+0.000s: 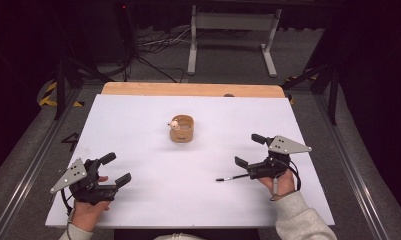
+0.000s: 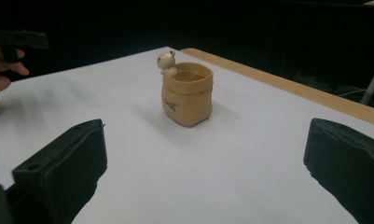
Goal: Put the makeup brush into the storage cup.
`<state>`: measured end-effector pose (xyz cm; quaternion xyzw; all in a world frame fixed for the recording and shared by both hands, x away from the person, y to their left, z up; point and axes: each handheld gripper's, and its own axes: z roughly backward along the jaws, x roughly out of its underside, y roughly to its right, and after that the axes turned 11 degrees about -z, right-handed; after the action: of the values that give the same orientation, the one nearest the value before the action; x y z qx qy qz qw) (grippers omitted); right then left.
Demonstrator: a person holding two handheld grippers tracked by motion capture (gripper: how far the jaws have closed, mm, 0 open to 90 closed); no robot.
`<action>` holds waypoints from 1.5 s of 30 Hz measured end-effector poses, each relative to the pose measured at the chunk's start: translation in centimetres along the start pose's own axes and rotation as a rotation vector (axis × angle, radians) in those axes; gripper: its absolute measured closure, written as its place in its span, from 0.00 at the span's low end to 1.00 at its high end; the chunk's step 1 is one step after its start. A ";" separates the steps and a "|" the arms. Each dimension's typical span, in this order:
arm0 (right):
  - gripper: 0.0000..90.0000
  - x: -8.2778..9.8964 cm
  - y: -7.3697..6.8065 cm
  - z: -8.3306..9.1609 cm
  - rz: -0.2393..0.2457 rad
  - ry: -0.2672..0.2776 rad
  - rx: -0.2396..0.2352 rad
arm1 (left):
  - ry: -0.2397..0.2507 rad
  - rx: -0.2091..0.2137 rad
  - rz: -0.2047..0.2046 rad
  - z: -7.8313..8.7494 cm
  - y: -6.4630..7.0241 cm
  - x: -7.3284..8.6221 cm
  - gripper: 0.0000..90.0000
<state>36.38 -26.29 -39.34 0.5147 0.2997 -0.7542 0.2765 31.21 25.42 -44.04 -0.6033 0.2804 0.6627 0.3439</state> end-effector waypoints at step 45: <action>0.08 -4.4 -1.0 -4.4 0.279 -0.862 0.074 | -0.023 0.010 0.006 -0.2 0.0 0.1 0.09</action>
<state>39.70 -21.91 -36.30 0.1987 0.0581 -0.8654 0.4564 31.39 25.27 -44.16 -0.5931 0.2817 0.6692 0.3481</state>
